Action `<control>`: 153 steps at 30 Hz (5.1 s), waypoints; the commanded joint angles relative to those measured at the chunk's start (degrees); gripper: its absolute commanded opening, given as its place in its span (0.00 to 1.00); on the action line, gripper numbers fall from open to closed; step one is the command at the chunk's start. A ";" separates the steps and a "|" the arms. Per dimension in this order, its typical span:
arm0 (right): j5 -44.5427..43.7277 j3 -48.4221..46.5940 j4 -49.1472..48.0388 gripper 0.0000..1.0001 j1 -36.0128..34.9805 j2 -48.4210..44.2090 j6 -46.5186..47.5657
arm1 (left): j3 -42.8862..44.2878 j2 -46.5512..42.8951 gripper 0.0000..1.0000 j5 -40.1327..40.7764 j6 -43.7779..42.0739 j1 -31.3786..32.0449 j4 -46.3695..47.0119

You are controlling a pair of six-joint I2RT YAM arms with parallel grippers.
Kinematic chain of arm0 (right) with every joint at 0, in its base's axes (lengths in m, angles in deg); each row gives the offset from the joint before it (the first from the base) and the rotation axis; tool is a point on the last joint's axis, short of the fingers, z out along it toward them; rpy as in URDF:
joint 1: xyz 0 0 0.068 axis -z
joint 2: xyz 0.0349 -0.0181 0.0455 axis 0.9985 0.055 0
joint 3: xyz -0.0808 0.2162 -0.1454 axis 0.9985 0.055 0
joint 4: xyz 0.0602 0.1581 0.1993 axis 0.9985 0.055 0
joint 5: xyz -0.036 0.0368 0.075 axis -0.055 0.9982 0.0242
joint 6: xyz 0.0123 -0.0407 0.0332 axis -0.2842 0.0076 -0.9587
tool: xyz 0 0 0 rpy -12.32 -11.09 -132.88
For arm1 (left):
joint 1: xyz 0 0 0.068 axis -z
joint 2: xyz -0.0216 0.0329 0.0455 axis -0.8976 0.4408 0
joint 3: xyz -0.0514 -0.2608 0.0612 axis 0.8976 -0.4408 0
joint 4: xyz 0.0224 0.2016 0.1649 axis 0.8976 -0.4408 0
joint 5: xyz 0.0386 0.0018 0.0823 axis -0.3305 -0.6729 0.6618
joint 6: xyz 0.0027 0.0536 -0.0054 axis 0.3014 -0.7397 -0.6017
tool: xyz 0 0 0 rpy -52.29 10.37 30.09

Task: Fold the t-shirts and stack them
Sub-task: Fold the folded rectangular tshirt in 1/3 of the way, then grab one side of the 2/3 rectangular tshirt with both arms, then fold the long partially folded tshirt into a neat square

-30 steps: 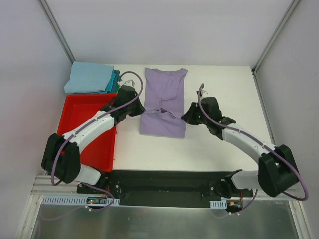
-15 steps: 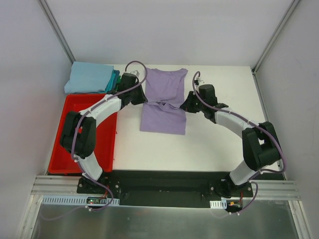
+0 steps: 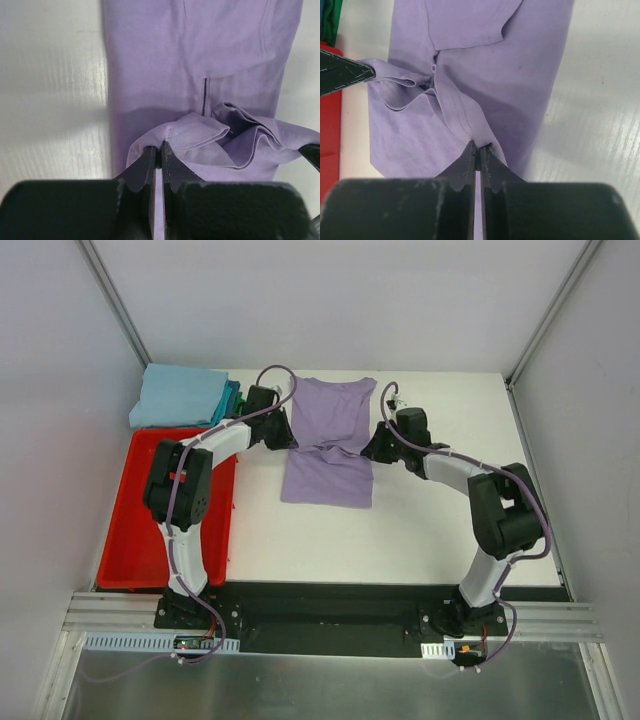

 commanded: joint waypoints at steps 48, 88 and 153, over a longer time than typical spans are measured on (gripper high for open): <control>-6.41 19.55 8.66 0.96 -9.29 -19.47 -3.52 | -23.33 -13.94 0.49 -1.91 2.48 2.83 -3.56; -10.38 19.91 2.32 0.00 -9.81 -9.88 -4.32 | -25.61 -16.84 0.00 0.72 2.65 5.38 -4.08; 36.13 20.09 -2.59 0.00 7.93 -24.49 -19.43 | -22.37 -48.59 0.00 29.37 5.90 7.49 -10.15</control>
